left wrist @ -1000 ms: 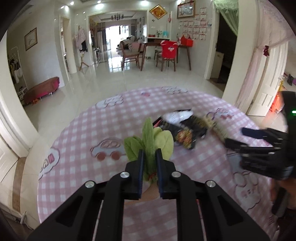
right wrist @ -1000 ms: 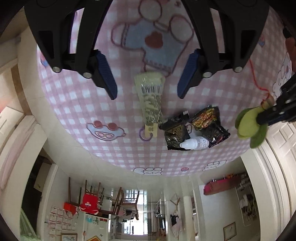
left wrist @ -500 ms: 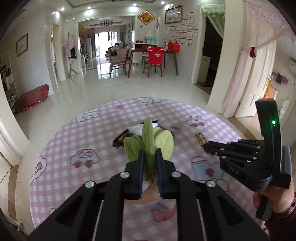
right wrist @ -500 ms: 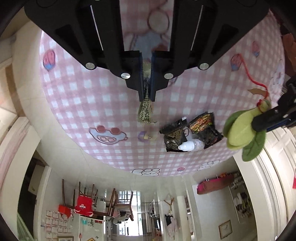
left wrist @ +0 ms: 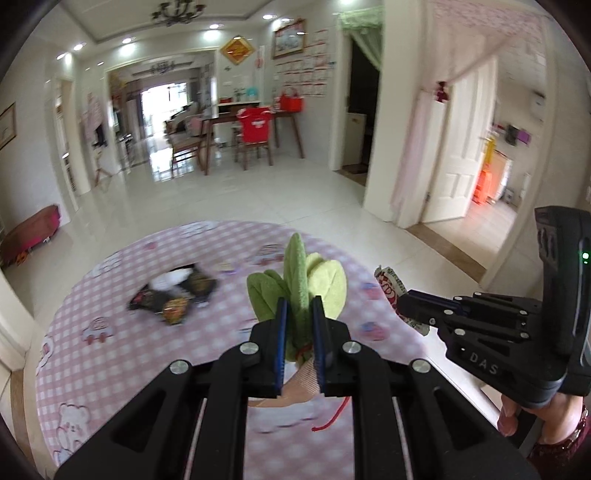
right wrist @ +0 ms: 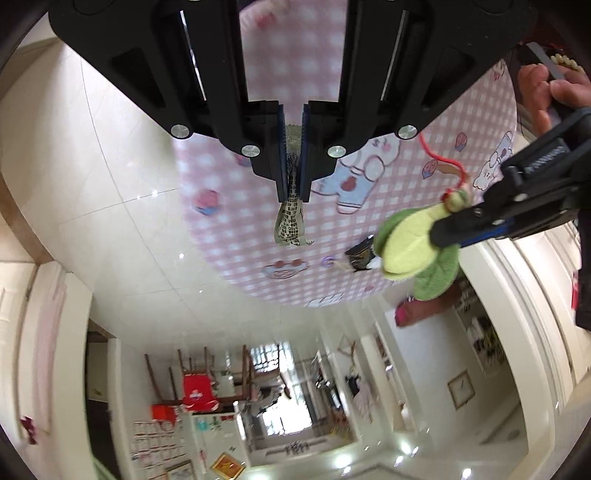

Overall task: Collect trash
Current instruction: 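Carry both items over the bucket and open the left tool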

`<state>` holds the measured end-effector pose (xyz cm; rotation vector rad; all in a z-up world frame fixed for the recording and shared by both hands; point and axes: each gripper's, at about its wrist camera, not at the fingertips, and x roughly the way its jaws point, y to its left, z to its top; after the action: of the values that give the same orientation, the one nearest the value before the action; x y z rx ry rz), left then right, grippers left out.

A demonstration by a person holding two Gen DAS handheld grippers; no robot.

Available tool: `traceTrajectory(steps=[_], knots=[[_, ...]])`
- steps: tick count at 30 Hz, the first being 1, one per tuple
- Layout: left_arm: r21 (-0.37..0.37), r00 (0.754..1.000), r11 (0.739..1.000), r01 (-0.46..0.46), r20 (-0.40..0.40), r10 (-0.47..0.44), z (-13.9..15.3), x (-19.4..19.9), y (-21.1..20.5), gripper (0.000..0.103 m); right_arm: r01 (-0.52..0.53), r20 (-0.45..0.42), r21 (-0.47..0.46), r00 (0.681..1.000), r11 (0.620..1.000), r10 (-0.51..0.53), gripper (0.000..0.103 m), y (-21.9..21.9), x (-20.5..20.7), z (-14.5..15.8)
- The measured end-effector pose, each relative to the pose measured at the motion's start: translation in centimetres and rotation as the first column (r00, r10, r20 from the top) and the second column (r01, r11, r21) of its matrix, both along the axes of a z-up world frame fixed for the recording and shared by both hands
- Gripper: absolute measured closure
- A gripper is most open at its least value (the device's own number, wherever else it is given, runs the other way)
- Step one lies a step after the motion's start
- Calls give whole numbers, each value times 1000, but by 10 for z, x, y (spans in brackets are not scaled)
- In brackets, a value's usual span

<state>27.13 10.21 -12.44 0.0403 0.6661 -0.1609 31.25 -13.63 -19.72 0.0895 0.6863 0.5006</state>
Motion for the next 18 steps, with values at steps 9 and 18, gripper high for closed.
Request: traceTrajectory(steps=[9,18], knots=[[41,982,982,184,-49,-182,-18,2,-123,90,168,1,107,986,980,-169,97,-112,-43,-5],[79,942,945,319,-140,-306,-60,15,-230,90,366,-34,133,930,921,-365,97,-204,-75,-33]])
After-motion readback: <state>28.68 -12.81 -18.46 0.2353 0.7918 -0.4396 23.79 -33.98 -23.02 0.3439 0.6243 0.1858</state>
